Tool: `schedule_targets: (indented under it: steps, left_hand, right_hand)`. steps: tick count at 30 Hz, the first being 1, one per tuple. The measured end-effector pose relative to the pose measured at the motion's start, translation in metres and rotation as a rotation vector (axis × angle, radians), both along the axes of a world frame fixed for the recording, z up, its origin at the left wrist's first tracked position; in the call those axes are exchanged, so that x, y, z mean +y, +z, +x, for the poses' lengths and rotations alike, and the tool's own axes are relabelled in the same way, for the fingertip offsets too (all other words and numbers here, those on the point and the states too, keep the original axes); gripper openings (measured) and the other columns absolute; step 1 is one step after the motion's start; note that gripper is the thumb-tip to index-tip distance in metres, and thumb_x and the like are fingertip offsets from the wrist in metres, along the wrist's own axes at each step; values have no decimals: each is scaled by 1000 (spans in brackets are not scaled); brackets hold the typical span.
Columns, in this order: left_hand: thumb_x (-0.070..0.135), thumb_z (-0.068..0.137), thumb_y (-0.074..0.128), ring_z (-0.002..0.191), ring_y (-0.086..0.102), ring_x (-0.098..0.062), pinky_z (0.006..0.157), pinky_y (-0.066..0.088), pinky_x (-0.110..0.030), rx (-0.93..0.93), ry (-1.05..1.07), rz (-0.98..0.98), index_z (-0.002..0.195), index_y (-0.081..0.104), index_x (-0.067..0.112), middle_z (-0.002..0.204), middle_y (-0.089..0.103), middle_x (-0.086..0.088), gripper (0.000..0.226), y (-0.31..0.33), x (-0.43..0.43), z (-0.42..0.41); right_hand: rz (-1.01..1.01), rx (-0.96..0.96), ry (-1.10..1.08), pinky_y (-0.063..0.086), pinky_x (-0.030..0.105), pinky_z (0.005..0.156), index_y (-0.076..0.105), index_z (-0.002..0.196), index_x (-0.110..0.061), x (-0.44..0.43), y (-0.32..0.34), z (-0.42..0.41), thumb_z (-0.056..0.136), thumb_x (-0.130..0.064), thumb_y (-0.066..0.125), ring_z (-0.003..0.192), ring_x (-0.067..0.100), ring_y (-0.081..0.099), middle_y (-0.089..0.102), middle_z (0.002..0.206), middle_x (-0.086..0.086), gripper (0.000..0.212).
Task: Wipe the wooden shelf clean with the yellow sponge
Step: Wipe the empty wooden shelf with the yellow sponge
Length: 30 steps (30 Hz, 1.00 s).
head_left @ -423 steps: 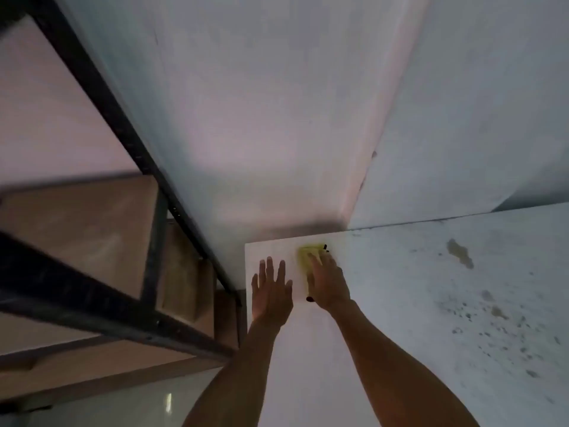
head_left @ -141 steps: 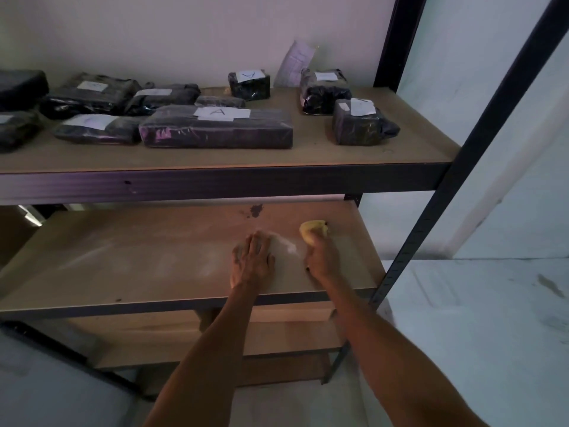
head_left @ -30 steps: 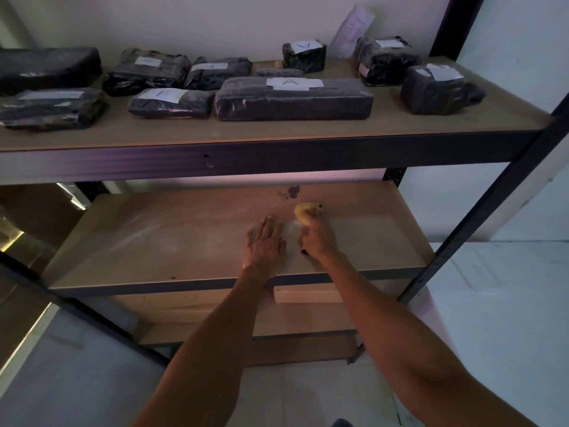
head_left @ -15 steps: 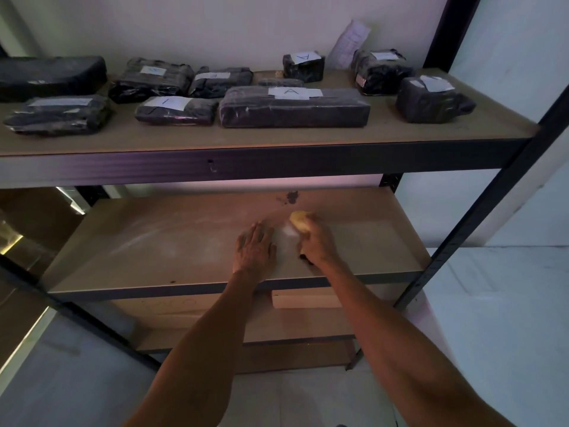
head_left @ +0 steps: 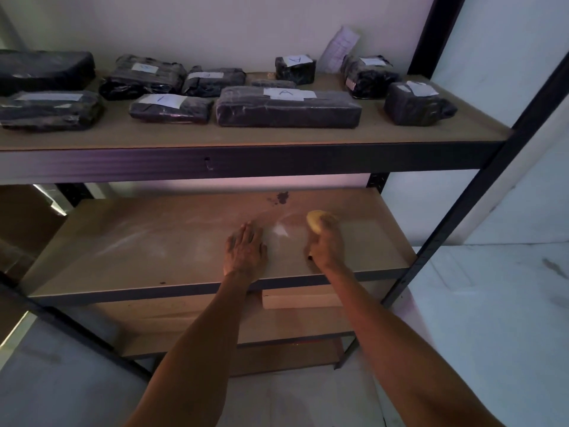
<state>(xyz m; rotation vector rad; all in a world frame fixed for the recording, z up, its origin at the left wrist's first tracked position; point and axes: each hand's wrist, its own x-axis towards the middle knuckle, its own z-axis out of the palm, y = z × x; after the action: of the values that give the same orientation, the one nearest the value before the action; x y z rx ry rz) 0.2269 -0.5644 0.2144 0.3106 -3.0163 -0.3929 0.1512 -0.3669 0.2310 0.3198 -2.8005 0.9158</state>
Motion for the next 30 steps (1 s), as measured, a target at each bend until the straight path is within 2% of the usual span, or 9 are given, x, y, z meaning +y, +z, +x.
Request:
schedule_targets:
  steps: [3, 6, 9, 12, 16, 21, 24, 27, 30]
  left_hand:
    - [39, 105, 27, 155, 5, -20, 124, 6, -44, -11, 9, 10, 158, 19, 23, 168, 9, -2, 55, 1, 1, 1]
    - [38, 105, 29, 154, 7, -21, 123, 8, -44, 1, 13, -1, 157, 24, 23, 167, 12, -3, 54, 2, 2, 2]
    - [39, 105, 27, 154, 6, -20, 123, 8, -44, -1, 0, -6, 157, 24, 23, 167, 11, -2, 54, 2, 0, 3]
    - [40, 105, 27, 154, 5, -20, 124, 7, -44, -8, -15, -4, 157, 23, 24, 168, 10, -1, 54, 3, -2, 3]
    - [39, 106, 26, 155, 4, -20, 124, 6, -44, -23, -12, -5, 158, 20, 24, 168, 7, 0, 55, 2, -2, 7]
    - [42, 106, 23, 155, 2, -20, 123, 4, -43, -37, -19, -12, 159, 19, 25, 168, 5, 0, 55, 4, -3, 8]
    - [42, 106, 24, 155, 2, -20, 123, 4, -43, -34, -45, -18, 158, 20, 25, 168, 5, -1, 55, 3, -10, 10]
    - [42, 106, 26, 154, 4, -21, 123, 5, -43, -20, -32, -10, 157, 23, 27, 168, 8, 0, 53, 0, -19, 12]
    - [41, 106, 27, 154, 5, -21, 123, 6, -44, -5, -22, -6, 157, 22, 26, 168, 9, 0, 54, -1, -18, 10]
  right_hand:
    - [166, -50, -119, 42, 45, 104, 54, 126, -2, 21, -12, -6, 90, -16, 51, 125, 40, 44, 52, 132, 23, 38]
    - [107, -23, 25, 44, 45, 99, 56, 122, 0, -18, -17, 17, 90, -17, 47, 121, 43, 48, 54, 129, 26, 38]
    - [45, -44, 174, 45, 42, 97, 55, 126, -4, -49, -9, 29, 91, -15, 52, 117, 38, 52, 56, 129, 20, 37]
    - [-23, -45, 24, 44, 42, 101, 53, 129, -6, -24, -4, 17, 91, -17, 55, 117, 33, 51, 53, 130, 18, 39]
    - [130, -68, -144, 41, 46, 102, 50, 126, 2, 7, -15, 18, 92, -18, 50, 124, 42, 43, 48, 135, 25, 40]
    - [49, -63, 123, 41, 44, 101, 53, 126, -1, -59, -3, 44, 91, -16, 48, 120, 42, 47, 53, 129, 23, 38]
    - [-115, -114, 98, 40, 38, 105, 51, 133, -5, -41, 23, 45, 94, -15, 53, 122, 33, 50, 52, 135, 18, 40]
    - [-110, -67, 128, 34, 28, 109, 52, 135, -7, -4, 34, 59, 93, -3, 52, 125, 27, 51, 51, 140, 13, 42]
    - [7, -68, 334, 39, 39, 112, 53, 135, -14, -1, 20, 93, 89, 4, 52, 129, 23, 50, 49, 144, 9, 49]
